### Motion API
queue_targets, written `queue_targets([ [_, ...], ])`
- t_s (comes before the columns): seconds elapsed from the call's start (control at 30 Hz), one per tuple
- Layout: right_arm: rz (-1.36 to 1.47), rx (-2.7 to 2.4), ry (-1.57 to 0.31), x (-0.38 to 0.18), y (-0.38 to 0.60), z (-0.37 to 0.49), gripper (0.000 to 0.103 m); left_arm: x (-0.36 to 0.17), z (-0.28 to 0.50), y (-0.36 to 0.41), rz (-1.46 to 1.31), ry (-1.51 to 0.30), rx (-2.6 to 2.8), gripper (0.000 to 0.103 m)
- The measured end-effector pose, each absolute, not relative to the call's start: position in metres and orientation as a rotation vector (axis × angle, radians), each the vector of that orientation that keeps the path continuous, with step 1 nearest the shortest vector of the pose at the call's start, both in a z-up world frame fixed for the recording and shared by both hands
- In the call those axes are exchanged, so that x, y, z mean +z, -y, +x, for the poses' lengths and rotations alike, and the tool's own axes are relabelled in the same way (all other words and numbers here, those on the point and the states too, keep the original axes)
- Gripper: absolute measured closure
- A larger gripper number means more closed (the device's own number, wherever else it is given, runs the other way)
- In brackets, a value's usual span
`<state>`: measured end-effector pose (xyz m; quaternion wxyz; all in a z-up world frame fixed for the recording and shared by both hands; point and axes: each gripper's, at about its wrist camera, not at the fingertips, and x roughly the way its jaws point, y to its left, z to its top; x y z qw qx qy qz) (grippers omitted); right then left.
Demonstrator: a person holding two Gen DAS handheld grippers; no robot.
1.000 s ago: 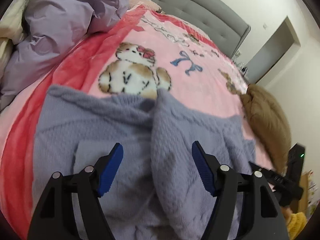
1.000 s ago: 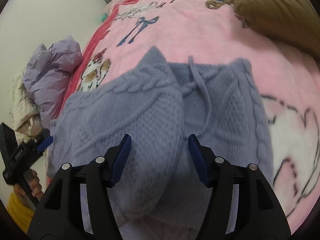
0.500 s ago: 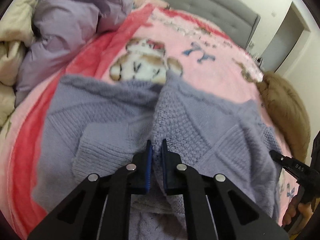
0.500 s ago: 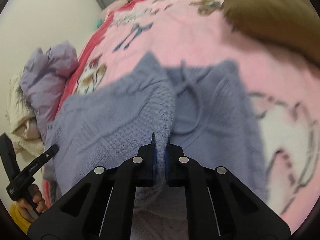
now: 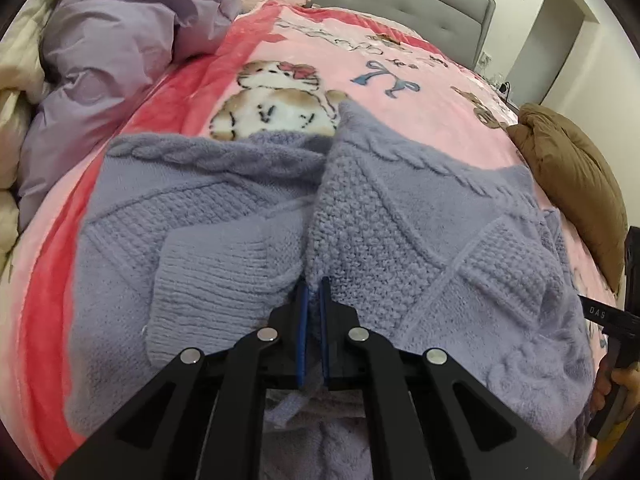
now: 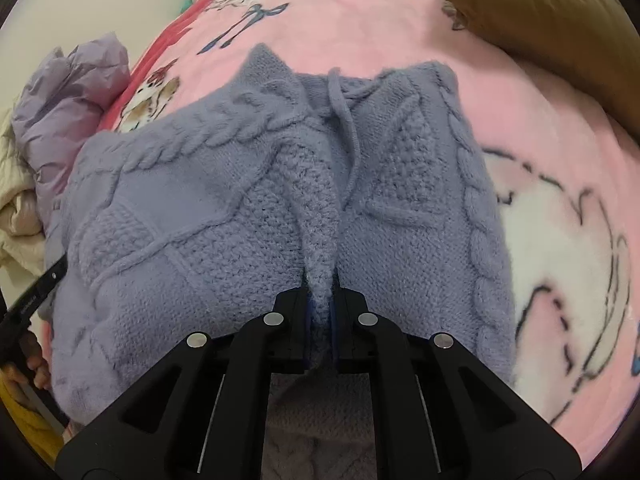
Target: Fold large clothes
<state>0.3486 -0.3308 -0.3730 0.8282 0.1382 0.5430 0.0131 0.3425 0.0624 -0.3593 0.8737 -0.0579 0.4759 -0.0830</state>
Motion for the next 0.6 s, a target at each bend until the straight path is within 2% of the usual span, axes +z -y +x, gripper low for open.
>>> queue_targets([
  [0.03,0.31,0.021,-1.161,-0.374,0.332,0.35,0.096,-0.358,0.343,-0.062,-0.121,-0.997,-0.173,0.098],
  [0.1,0.349,0.024,-1.17,-0.369,0.335,0.349,0.088,-0.35,0.341,-0.06,-0.104,-0.985,-0.173,0.094],
  [0.13,0.357,0.024,-1.165,-0.365,0.335,0.349,0.077,-0.343,0.337,-0.059,-0.093,-0.969,-0.175,0.091],
  [0.17,0.36,0.025,-1.156,-0.359,0.336,0.347,0.062,-0.337,0.334,-0.057,-0.078,-0.952,-0.175,0.08],
  [0.2,0.35,0.022,-1.123,-0.348,0.336,0.343,0.057,-0.328,0.328,-0.055,-0.06,-0.924,-0.171,0.07],
  [0.3,0.279,0.034,-0.996,-0.316,0.328,0.325,0.052,-0.304,0.311,-0.049,-0.007,-0.813,-0.156,0.064],
  [0.37,0.236,0.082,-0.92,-0.299,0.317,0.312,0.04,-0.293,0.299,-0.039,0.034,-0.748,-0.193,0.064],
  [0.43,0.148,0.16,-0.845,-0.286,0.297,0.299,0.032,-0.292,0.289,-0.019,0.125,-0.721,-0.275,0.063],
  [0.5,0.047,0.221,-0.815,-0.286,0.274,0.29,0.032,-0.303,0.286,0.001,0.228,-0.737,-0.341,0.063],
  [0.6,-0.032,0.285,-0.896,-0.308,0.253,0.289,0.036,-0.325,0.288,0.013,0.26,-0.803,-0.381,0.063],
])
